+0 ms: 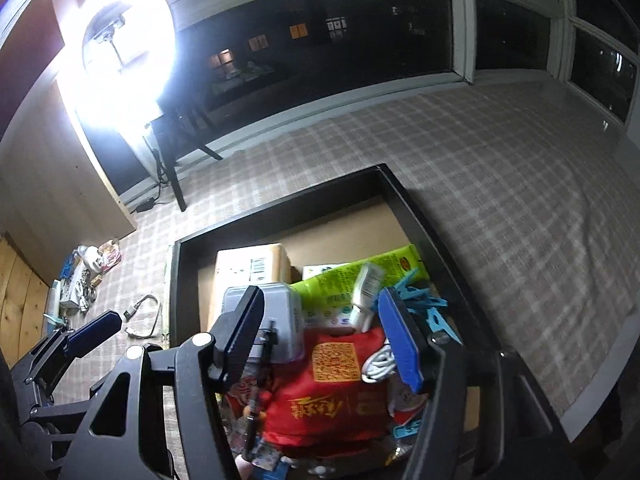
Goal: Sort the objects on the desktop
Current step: 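Move both open tools back to the object pile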
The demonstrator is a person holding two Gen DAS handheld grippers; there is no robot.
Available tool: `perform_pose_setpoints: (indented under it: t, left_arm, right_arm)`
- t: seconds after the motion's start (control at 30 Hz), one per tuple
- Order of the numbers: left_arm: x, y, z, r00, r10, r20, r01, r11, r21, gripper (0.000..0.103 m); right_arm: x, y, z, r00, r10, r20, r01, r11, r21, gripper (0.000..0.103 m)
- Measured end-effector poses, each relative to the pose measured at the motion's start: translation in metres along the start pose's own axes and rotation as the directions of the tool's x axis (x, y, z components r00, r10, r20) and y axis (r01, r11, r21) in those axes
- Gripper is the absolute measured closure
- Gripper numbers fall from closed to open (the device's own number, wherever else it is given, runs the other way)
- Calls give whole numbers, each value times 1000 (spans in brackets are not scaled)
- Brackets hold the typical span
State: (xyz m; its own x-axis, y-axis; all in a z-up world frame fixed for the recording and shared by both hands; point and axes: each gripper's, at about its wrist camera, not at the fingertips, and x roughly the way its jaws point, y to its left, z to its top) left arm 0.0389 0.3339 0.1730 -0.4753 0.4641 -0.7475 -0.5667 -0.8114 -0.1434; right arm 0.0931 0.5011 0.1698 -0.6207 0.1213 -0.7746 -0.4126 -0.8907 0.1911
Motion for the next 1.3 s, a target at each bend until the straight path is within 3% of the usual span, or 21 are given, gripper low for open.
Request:
perform_pose_setpoints:
  t: [0.4, 0.7, 1.0, 1.3]
  left_arm:
    - [-19, 47, -9, 997, 68, 21, -66, 996, -52, 37]
    - [-35, 111, -25, 990, 140, 0, -139, 982, -127, 38]
    - [-60, 207, -57, 969, 246, -36, -247, 934, -260, 37]
    - [-86, 314, -109, 927, 353, -125, -375, 872, -314, 37]
  right_arm:
    - [7, 52, -1, 998, 56, -14, -57, 997, -49, 44]
    - [22, 117, -8, 992, 118, -51, -123, 985, -120, 44]
    - [44, 190, -20, 978, 176, -116, -197, 960, -200, 44]
    - [66, 255, -40, 951, 233, -204, -281, 925, -255, 44]
